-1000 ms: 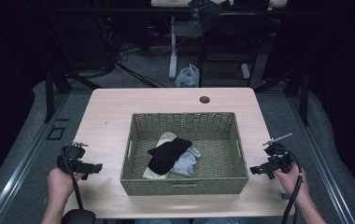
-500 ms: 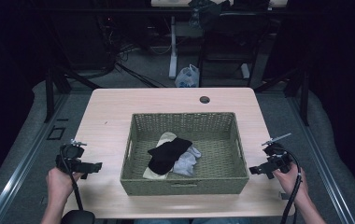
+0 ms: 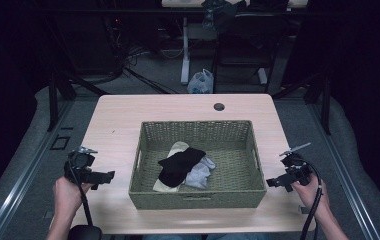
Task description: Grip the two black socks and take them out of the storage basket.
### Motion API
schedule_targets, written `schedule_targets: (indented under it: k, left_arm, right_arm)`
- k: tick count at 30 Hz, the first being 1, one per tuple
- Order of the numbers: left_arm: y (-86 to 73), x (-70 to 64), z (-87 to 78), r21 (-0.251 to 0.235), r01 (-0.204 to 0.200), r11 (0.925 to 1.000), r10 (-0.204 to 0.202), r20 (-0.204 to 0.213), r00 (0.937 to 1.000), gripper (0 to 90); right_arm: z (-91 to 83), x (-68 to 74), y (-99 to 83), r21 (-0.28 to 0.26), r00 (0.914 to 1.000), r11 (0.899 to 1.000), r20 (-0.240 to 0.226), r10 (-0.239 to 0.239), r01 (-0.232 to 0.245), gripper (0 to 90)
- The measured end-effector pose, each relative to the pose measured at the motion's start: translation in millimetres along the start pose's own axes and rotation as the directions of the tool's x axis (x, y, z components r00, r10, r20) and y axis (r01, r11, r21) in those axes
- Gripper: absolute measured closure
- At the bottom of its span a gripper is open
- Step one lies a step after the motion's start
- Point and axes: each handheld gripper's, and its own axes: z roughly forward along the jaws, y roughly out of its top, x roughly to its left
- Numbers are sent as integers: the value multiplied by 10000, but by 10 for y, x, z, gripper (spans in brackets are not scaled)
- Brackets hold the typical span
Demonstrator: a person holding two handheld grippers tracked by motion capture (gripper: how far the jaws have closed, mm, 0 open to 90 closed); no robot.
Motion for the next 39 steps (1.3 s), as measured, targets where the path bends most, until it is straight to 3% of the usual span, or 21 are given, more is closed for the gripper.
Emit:
schedule_targets:
  k: [2, 3, 7, 10, 13, 16, 17, 19, 22, 31, 39]
  left_arm:
    - [19, -10, -20, -34, 0, 10000, 0, 39, 10000, 2]
    - [30, -15, -29, -122, 29, 9999, -28, 97, 9999, 2]
    - [90, -47, -75, -277, 76, 9996, -67, 339, 9994, 2]
    - [140, -85, -115, -418, -51, 9991, 63, 298, 9995, 3]
    - [191, -117, -164, -509, -32, 9987, 66, 675, 9977, 2]
    - [239, -166, -199, -583, -165, 9982, 209, 768, 9968, 2]
    - [254, -187, -208, -646, -206, 9977, 256, 764, 9967, 2]
    - [288, -227, -225, -661, -314, 9973, 370, 852, 9957, 2]
    - [346, -286, -236, -656, -455, 9968, 514, 910, 9945, 2]
    - [603, -440, -312, -892, -968, 9913, 1076, 1257, 9862, 1]
    - [846, -630, -328, -896, -1582, 9833, 1706, 1547, 9731, 1]
  right_arm:
    - [6, -4, -10, 74, 10000, 10000, 53, 24, -24, 19]
    - [15, 4, -20, -146, 9998, 9998, 70, 168, -167, 19]
    - [-12, 2, -15, 29, 9998, 10000, 190, -62, 62, 19]
    - [0, 15, -15, -93, 10000, 9999, -16, 57, -58, 19]
    - [-10, 8, -15, 35, 9999, 10000, 149, -63, 63, 18]
    - [-7, 19, -18, -106, 10000, 9999, -23, 59, -59, 18]
    - [-13, 16, -18, -24, 9998, 10000, 208, -18, 18, 18]
    - [-2, 24, -25, -188, 9997, 9998, 206, 91, -87, 19]
    - [-17, 17, -18, -25, 9999, 10000, 156, -54, 54, 19]
    - [-1, 31, -22, -190, 10000, 9998, 57, 80, -79, 18]
    - [-17, 25, -18, -40, 9999, 10000, 116, -64, 64, 19]
